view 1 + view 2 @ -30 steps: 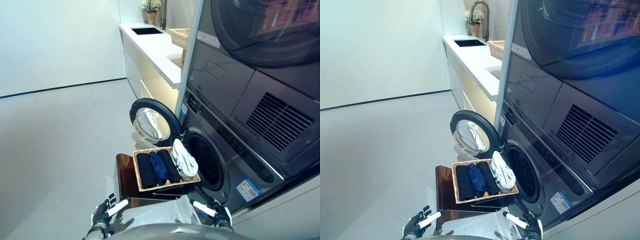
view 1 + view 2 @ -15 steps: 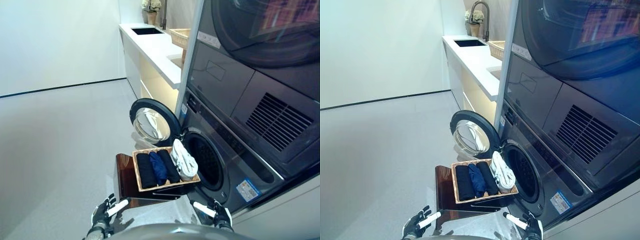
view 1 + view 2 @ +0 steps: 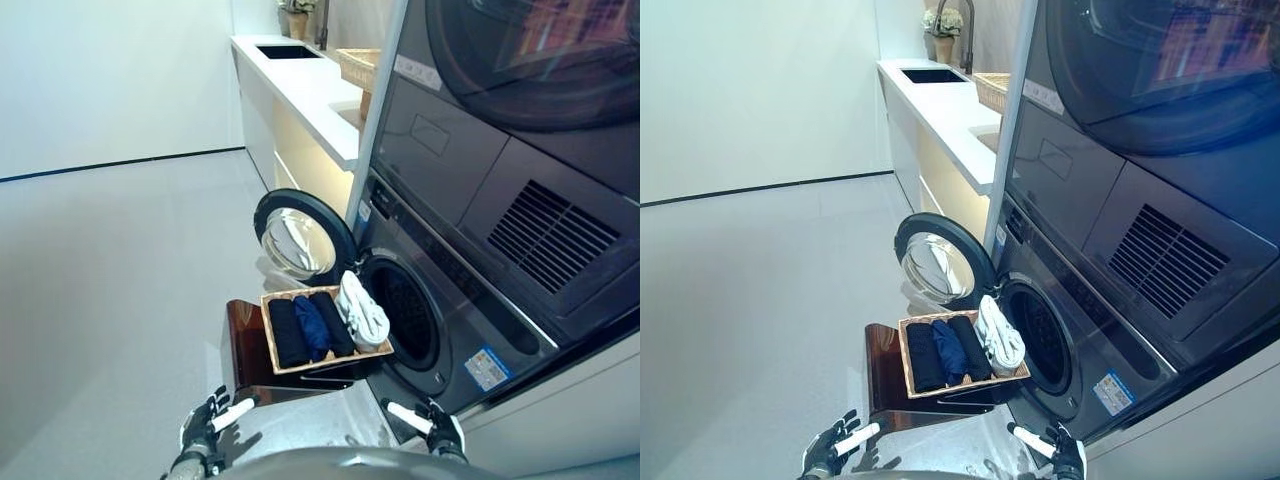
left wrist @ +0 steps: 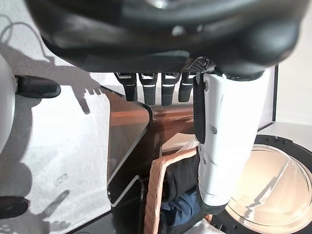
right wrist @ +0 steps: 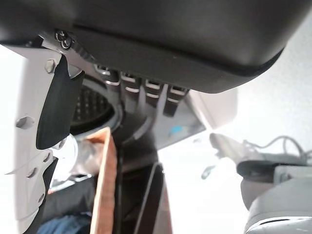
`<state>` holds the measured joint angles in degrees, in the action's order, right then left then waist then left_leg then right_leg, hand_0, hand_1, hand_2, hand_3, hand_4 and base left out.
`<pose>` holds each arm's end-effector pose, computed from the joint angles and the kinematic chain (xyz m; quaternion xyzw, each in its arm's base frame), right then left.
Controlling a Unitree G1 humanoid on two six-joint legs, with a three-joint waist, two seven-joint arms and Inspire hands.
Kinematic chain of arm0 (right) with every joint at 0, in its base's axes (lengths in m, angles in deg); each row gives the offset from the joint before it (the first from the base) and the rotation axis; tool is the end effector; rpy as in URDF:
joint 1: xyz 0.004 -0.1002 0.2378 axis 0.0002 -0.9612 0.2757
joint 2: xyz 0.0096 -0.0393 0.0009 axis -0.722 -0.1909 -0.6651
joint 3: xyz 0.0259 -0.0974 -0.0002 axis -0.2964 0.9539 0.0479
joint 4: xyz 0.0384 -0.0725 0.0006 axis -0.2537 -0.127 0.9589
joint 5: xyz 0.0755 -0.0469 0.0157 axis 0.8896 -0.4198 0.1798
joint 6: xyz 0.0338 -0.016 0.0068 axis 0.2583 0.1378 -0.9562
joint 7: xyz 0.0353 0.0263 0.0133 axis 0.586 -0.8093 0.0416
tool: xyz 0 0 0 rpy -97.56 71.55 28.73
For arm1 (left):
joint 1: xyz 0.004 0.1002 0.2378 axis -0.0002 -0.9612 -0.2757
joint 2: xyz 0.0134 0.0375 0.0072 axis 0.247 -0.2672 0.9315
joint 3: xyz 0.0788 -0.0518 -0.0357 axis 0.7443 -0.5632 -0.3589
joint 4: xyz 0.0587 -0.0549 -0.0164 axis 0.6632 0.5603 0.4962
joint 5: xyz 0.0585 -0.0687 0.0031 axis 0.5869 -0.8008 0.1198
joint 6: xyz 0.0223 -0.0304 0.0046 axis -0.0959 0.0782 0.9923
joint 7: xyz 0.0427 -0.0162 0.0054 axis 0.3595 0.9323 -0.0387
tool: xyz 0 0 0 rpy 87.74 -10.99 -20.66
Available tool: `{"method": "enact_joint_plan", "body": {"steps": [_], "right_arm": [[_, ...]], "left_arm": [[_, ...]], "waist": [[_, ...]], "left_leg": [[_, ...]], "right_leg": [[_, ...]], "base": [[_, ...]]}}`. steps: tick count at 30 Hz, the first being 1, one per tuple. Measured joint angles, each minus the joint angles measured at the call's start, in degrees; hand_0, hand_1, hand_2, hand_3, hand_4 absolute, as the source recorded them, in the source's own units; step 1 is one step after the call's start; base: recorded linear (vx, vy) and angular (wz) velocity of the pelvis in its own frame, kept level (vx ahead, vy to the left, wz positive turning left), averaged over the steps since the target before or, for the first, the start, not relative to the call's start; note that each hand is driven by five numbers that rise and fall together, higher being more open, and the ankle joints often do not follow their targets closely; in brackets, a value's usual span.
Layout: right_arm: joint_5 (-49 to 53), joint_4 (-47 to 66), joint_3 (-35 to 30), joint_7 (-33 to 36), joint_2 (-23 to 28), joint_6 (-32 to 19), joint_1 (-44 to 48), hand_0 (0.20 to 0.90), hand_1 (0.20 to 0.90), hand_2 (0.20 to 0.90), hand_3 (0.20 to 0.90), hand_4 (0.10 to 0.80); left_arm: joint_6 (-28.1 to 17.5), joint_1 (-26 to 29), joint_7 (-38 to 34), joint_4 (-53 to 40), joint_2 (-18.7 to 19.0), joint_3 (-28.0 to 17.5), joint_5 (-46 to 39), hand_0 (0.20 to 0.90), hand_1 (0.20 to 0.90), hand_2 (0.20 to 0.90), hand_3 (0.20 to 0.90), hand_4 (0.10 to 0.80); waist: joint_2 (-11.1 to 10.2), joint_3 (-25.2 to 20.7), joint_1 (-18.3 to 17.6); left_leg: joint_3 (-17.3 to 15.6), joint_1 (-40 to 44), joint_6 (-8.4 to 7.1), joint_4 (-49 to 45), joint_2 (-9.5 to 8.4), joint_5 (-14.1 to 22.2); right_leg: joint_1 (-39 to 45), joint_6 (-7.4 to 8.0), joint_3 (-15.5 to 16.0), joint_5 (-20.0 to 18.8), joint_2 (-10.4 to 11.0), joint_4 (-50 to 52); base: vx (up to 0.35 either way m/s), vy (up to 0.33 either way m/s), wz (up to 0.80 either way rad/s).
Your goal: Pick up the clothes and place them into the washing machine
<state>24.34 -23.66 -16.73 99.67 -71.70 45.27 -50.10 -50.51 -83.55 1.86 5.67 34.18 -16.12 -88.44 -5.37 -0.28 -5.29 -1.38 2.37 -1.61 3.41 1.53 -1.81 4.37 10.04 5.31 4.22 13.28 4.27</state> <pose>0.0555 -0.1944 -0.1048 0.0203 0.4645 -0.2046 0.8614 0.0507 0.1974 -0.1032 -0.0430 0.4460 0.1268 0.8849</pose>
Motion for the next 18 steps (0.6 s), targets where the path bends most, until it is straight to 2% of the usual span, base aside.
{"method": "enact_joint_plan", "body": {"steps": [1, 3, 6, 7, 8, 9, 11, 12, 13, 14, 15, 16, 17, 18], "right_arm": [[0.29, -0.02, -0.29, 0.02, 0.12, -0.01, 0.25, 0.900, 0.900, 0.900, 0.900, 0.800], [0.32, -0.23, -0.39, -0.04, 0.55, 0.05, 0.29, 0.900, 0.900, 0.900, 0.900, 0.800], [0.31, -0.67, -0.42, -0.06, 0.43, 0.04, 0.37, 0.900, 0.900, 0.900, 0.900, 0.800], [0.31, -1.31, -0.44, -0.07, 0.44, 0.04, 0.67, 0.900, 0.900, 0.900, 0.900, 0.800], [0.31, -1.54, -0.41, -0.21, 0.33, 0.05, 0.67, 0.900, 0.900, 0.900, 0.900, 0.800], [0.31, -1.54, -0.41, -0.56, 0.20, 0.02, 0.86, 0.900, 0.900, 0.900, 0.900, 0.800], [0.31, -1.66, -0.91, -1.04, 0.06, 0.02, 1.21, 0.900, 0.900, 0.900, 0.900, 0.800], [0.33, -1.76, -2.16, -1.06, -0.04, 0.03, 1.48, 0.900, 0.900, 0.900, 0.900, 0.800], [0.49, -1.89, -2.68, -0.96, -0.11, 0.05, 1.39, 0.900, 0.900, 0.900, 0.900, 0.800], [0.76, -2.08, -2.75, -0.94, -0.08, 0.05, 1.18, 0.900, 0.900, 0.900, 0.900, 0.800], [0.78, -2.07, -2.74, -0.89, -0.16, 0.07, 1.35, 0.900, 0.900, 0.900, 0.900, 0.800], [0.78, -2.03, -2.67, -0.87, -0.56, 0.08, 1.31, 0.900, 0.900, 0.900, 0.900, 0.800], [0.75, -1.95, -2.59, -0.89, -0.99, 0.07, 1.14, 0.900, 0.900, 0.900, 0.900, 0.800], [0.74, -1.93, -2.60, -0.88, -1.05, 0.09, 1.22, 0.900, 0.900, 0.900, 0.900, 0.800]], "left_arm": [[0.05, 0.63, -0.01, 0.21, -0.07, 0.03, 0.04, 0.900, 0.900, 0.900, 0.900, 0.800], [0.06, 1.59, -0.05, 0.25, -0.60, 0.03, 0.04, 0.900, 0.900, 0.900, 0.900, 0.800], [0.04, 2.75, -0.03, 0.21, -0.34, 0.05, 0.24, 0.900, 0.900, 0.900, 0.900, 0.800], [0.06, 2.66, -0.10, 0.21, -0.28, 0.00, 0.23, 0.900, 0.900, 0.900, 0.900, 0.800], [0.09, 2.27, -0.14, 0.23, 0.04, -0.11, 0.25, 0.900, 0.900, 0.900, 0.900, 0.800], [0.07, 2.06, -0.16, 0.22, 0.67, -0.46, 0.24, 0.900, 0.900, 0.900, 0.900, 0.800], [0.13, 2.16, -0.22, 0.26, 1.79, -0.46, 0.25, 0.900, 0.900, 0.900, 0.900, 0.800], [0.08, 2.19, -0.22, 0.16, 1.91, -0.60, 0.27, 0.900, 0.900, 0.900, 0.900, 0.800], [0.08, 1.95, -0.28, 0.22, 2.07, -0.92, 0.26, 0.900, 0.900, 0.900, 0.900, 0.800], [0.08, 1.63, -0.37, 0.31, 2.04, -1.06, 0.21, 0.900, 0.900, 0.900, 0.900, 0.800], [0.05, 1.36, -0.64, 0.31, 2.14, -1.26, 0.14, 0.900, 0.900, 0.900, 0.900, 0.800], [0.05, 0.82, -0.76, 0.31, 2.39, -1.31, 0.08, 0.900, 0.900, 0.900, 0.900, 0.800], [0.00, 0.28, -0.87, 0.27, 3.14, -1.37, -0.04, 0.900, 0.900, 0.900, 0.900, 0.800], [0.10, 0.30, -1.05, 0.35, 3.07, -1.50, -0.17, 0.900, 0.900, 0.900, 0.900, 0.800]], "waist": [[0.10, 0.61, -0.08], [0.69, 1.76, 0.01], [2.18, 3.27, -0.03], [2.81, 3.64, -0.01], [3.12, 3.69, 0.23], [3.14, 3.91, 0.14], [2.97, 4.26, -0.28], [3.31, 4.70, -0.10], [3.26, 5.09, -0.39], [3.18, 5.07, -0.33], [2.85, 5.45, -0.16], [2.00, 5.31, -0.22], [0.57, 4.76, -0.26], [0.21, 4.89, -0.31]], "left_leg": [[-0.07, -0.41, 1.00, -1.47, -0.76, 0.70], [0.45, -1.81, 1.80, -3.52, -1.78, 2.12], [1.76, -1.44, 3.81, -3.10, -2.27, 1.41], [2.19, -0.70, 4.76, -2.42, -2.00, 1.09], [2.72, -0.12, 5.33, -1.40, -1.91, 0.81], [2.79, -0.54, 5.68, -0.66, -1.70, 0.81], [2.80, -1.19, 6.35, -0.89, -1.44, 0.92], [2.90, -2.06, 6.56, -0.82, -1.18, 1.13], [3.20, -1.52, 6.57, -0.66, -1.02, 1.14], [3.02, -1.23, 6.57, -0.29, -0.98, 1.14], [3.01, -1.00, 6.47, -0.09, -1.11, 1.16], [3.01, -0.44, 5.93, 0.31, -1.40, 1.34], [2.89, 0.16, 4.24, 1.29, -1.75, 0.93], [2.84, 0.52, 3.22, 1.37, -1.74, 0.46]], "right_leg": [[-0.24, 0.47, 0.08, 0.35, 0.71, 1.57], [-3.01, -1.12, 0.05, 0.58, 1.99, 7.59], [-8.67, -4.83, -0.31, -2.53, 3.09, 20.08], [-11.39, -4.80, -0.49, -3.63, 3.36, 24.04], [-12.92, -4.54, -0.54, -1.84, 3.04, 24.69], [-12.82, -3.78, 1.01, -0.88, 1.99, 18.45], [-14.08, -2.96, 2.16, -1.38, 0.77, 11.72], [-13.70, -1.56, 3.64, -2.56, 0.04, 5.48], [-14.04, -1.33, 3.73, -2.72, -0.04, 3.28], [-13.28, 0.51, 5.41, -4.06, -0.06, -0.12], [-12.48, 1.39, 6.11, -4.81, -0.09, -2.86], [-12.59, 1.49, 6.13, -4.76, 0.24, -3.78], [-12.27, 1.53, 5.98, -3.97, 0.47, -4.35], [-11.76, 1.17, 5.82, -5.84, 0.38, -4.60]], "base": [[-0.005, 0.192, 0.16], [0.000, 0.148, 0.20], [0.058, 0.131, 0.32], [0.138, 0.006, 0.12], [0.157, -0.024, 0.02], [0.183, -0.072, 0.15], [0.168, -0.067, 0.21], [0.167, -0.061, 0.22], [0.211, -0.082, 0.22], [0.184, -0.109, 0.21], [0.130, -0.089, 0.14], [0.121, -0.112, 0.18], [0.067, -0.076, 0.20], [0.110, -0.124, 0.28]]}}
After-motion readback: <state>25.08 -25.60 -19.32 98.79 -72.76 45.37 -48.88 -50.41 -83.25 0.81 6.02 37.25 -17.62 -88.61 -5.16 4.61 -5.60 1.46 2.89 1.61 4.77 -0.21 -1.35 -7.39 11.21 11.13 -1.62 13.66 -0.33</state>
